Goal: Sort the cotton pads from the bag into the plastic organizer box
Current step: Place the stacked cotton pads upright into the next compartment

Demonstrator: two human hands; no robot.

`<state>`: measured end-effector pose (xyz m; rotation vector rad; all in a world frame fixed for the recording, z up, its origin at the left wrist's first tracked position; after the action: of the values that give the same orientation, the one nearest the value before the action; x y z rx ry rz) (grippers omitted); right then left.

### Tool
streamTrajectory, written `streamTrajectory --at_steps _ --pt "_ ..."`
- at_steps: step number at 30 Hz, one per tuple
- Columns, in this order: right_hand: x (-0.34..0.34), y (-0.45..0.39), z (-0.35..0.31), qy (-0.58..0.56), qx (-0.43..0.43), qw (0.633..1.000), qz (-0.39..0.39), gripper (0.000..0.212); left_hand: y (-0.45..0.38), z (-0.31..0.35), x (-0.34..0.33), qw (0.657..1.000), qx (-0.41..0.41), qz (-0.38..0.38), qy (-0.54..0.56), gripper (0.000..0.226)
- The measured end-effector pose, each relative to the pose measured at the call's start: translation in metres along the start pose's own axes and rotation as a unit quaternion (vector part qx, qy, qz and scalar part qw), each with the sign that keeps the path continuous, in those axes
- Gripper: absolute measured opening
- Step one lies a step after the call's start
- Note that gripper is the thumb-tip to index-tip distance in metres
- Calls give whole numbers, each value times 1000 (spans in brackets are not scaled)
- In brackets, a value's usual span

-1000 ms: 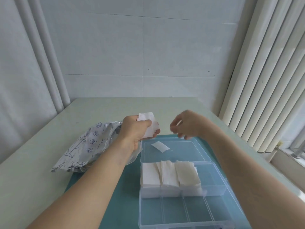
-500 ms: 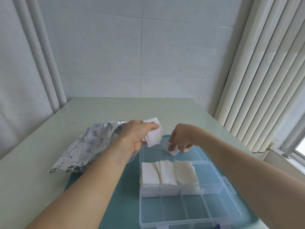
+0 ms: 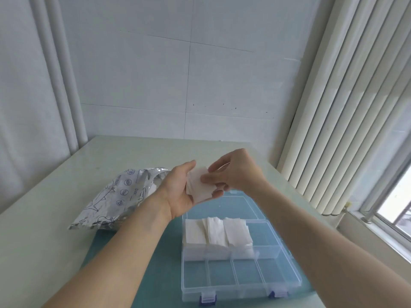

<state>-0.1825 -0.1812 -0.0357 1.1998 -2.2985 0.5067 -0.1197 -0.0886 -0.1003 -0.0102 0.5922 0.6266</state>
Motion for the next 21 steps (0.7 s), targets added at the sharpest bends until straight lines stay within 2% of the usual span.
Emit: streamTrajectory --at_steps 2,5,7,9,11,13,17,18,21 --pt "-5 2 -10 92 52 994 33 26 10 -2 3 1000 -6 -10 15 46" --pt "-12 9 -27 180 113 976 49 41 25 -1 11 999 -25 -15 -24 24" --pt "-22 12 -36 197 151 969 -9 68 33 -1 18 1000 -21 -15 -18 17" --pt "-46 20 -41 219 179 951 -122 101 42 -2 24 1000 -14 -23 6 14" --pt "-69 29 -44 263 186 929 -182 121 50 -6 24 997 3 -65 31 15" --pt "-85 33 -50 301 199 913 -192 119 57 -7 20 993 -4 -110 44 19" --pt "-84 35 -69 341 225 903 -134 70 61 -6 24 993 -21 -114 32 22" --pt "-83 35 -72 344 224 904 -117 65 61 -7 27 993 -15 -112 33 21" --pt "-86 35 -69 392 202 889 -124 80 59 -8 34 992 7 -122 28 22"
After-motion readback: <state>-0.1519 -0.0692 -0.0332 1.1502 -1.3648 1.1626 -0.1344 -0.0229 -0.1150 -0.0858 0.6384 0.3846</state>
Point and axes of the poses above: each hand's wrist, its own y-axis away from the middle knuckle, its own x-axis out of the back of the hand, z = x × y, the point moved 9 cm from there along -y, towards the middle knuckle, and after that the axes turned 1 degree about -y, right-handed, at the moved point
